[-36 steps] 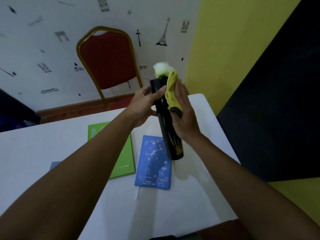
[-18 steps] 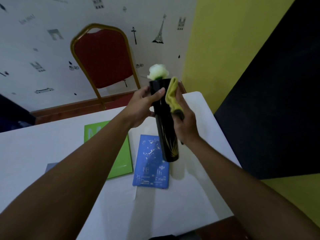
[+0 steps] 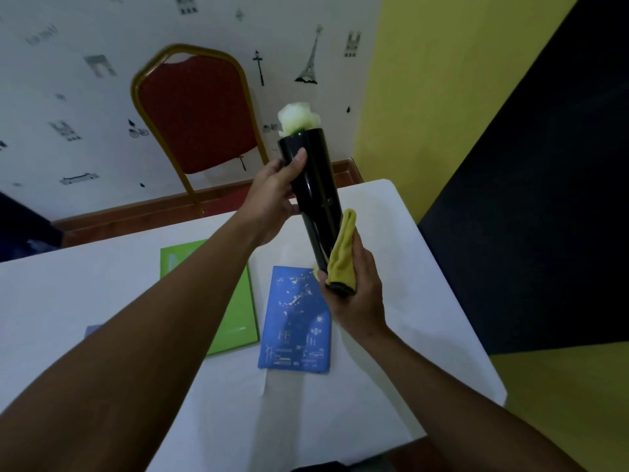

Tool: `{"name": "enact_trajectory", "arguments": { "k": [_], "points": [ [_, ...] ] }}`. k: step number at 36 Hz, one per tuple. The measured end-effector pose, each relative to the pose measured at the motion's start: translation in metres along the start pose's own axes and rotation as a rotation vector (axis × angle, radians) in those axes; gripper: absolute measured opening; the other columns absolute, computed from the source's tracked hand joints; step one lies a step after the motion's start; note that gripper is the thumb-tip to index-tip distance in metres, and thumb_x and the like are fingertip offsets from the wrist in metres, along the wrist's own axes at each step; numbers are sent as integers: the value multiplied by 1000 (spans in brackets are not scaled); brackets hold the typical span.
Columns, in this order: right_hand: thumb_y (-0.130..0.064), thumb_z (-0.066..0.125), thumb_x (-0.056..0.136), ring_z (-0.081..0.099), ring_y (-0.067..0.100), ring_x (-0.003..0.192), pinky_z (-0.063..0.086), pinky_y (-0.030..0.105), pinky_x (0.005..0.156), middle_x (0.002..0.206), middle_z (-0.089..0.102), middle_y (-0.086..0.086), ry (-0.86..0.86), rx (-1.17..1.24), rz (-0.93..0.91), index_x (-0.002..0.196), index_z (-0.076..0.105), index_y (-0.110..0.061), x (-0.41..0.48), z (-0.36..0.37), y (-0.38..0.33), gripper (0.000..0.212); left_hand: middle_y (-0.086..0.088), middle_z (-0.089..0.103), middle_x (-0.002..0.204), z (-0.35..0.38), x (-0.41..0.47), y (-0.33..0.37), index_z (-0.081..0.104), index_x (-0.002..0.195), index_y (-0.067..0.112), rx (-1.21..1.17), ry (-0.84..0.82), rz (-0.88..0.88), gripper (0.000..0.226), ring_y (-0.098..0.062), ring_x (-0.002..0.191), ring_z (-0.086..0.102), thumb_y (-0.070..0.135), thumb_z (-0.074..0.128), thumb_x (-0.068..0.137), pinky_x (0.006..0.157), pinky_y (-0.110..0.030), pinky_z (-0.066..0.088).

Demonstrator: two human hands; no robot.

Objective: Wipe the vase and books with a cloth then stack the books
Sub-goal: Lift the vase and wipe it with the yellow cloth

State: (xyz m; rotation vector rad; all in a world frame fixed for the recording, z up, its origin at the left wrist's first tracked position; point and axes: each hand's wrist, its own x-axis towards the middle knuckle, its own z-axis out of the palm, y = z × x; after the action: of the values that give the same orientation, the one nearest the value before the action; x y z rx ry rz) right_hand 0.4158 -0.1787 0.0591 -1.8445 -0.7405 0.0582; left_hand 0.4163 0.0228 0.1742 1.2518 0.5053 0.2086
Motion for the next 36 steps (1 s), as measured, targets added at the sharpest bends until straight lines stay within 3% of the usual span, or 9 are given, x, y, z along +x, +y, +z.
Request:
{"name": "enact_trajectory", "arguments": {
  "k": [4,7,9,15,19,21,26,31,36],
  "points": [
    [-52,67,93,52,23,136,58,35,98,150,46,12,42,-114,-84,160,28,-8,2,2,6,89,4,67,125,14,2,3,51,130,34,227,-9,-25,41,-17,113,67,61,55,99,92,-49,57],
    [-44,60,99,49,27,140,57,43,99,154,44,13,32,-156,-103,160,27,-9,-1,2,9,78,2,70,122,14,4,-1,56,126,31,259,16,-29,39,-18,110,70,59,57,99,88,-46,59],
    [-41,46,106,47,27,143,54,45,105,157,44,13,24,-148,-122,159,31,-8,3,1,6,64,-2,73,123,12,3,-6,58,133,23,270,18,-28,47,-21,110,72,55,59,99,85,-45,62],
    [-3,50,99,38,14,149,39,28,118,164,38,1,-78,-26,-44,162,27,-20,65,-12,-12,69,-4,74,125,11,-2,-21,56,140,20,214,-39,-60,46,-20,110,74,48,56,103,90,-52,62],
    [-19,50,108,41,-11,139,38,10,108,153,42,-28,-94,83,21,160,32,-27,87,-22,-18,56,-9,73,127,13,0,-18,56,140,18,149,-86,-80,42,-26,115,72,42,56,105,92,-58,60],
    [-26,55,106,45,-17,131,40,8,103,142,47,-35,-84,97,47,160,32,-29,79,-25,-14,59,-10,70,132,15,2,-17,53,143,18,146,-101,-73,46,-27,119,70,41,57,104,91,-60,60],
    [-34,77,91,61,8,118,52,20,96,130,61,-1,-79,-5,14,162,27,-23,33,-32,14,87,-7,65,139,23,5,-20,45,148,18,155,-75,-59,53,-24,126,65,42,58,104,93,-60,60],
    [-31,79,89,57,7,115,42,6,95,127,58,7,41,-81,-34,160,29,-10,13,-33,23,89,-1,65,135,48,3,-35,42,145,21,187,-44,-81,56,-18,118,68,46,63,100,92,-51,61],
    [-28,74,94,51,16,134,43,18,107,144,51,14,130,-173,-89,160,29,-8,15,-39,31,83,0,69,128,74,2,-53,51,138,26,306,-22,-101,61,-20,107,73,61,67,91,85,-54,64]
  ]
}}
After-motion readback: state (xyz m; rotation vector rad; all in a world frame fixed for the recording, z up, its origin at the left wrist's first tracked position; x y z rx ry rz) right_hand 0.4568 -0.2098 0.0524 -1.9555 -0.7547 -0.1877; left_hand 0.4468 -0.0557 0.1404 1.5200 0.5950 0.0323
